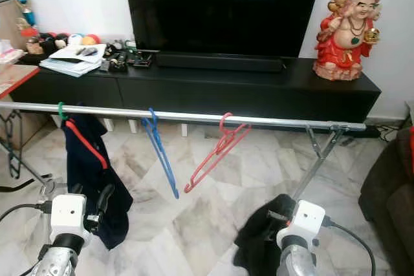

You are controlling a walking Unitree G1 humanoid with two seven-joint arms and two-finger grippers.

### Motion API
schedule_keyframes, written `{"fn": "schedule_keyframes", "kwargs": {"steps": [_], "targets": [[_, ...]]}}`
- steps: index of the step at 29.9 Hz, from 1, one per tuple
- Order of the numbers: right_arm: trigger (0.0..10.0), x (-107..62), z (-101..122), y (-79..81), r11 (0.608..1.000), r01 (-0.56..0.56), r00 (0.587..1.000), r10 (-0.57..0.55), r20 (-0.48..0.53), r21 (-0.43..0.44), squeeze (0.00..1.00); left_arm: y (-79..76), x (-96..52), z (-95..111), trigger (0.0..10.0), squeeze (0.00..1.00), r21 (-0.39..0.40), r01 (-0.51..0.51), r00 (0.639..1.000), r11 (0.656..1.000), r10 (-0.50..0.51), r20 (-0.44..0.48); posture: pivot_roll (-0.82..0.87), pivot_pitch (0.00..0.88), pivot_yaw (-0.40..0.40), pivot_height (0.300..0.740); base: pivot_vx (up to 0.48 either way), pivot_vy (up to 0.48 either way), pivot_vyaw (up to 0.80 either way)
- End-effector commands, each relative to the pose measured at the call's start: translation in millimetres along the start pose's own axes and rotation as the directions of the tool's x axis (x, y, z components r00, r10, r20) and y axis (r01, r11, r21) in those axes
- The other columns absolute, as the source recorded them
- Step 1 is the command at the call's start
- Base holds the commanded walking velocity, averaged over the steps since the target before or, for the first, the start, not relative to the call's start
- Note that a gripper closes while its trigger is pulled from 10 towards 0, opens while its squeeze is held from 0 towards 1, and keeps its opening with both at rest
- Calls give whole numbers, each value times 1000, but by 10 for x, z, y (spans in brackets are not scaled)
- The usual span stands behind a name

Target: Hang hanger

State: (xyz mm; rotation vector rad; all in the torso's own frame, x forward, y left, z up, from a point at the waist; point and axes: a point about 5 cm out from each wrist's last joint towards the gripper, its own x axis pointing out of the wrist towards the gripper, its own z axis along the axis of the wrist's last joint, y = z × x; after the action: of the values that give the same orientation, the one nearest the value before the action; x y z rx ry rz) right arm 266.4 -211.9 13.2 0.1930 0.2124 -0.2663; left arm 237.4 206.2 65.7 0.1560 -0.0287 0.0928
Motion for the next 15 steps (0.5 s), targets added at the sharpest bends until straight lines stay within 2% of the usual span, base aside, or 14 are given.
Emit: {"fn": "schedule_keyframes", "kwargs": {"steps": [1, 15], "targets": [[10000, 37, 55, 40, 1000, 1, 1000, -1, 24, 12, 0, -4, 26, 54, 10000, 0, -8, 9, 1000, 1000, -9, 10, 25, 0, 55, 740, 364, 0, 0], [10000, 48, 38, 98, 1000, -25, 999, 26, 19, -7, 0, -2, 77, 206, 10000, 0, -6, -10, 998, 1000, 11, 54, 45, 0, 31, 740, 363, 0, 0]]}}
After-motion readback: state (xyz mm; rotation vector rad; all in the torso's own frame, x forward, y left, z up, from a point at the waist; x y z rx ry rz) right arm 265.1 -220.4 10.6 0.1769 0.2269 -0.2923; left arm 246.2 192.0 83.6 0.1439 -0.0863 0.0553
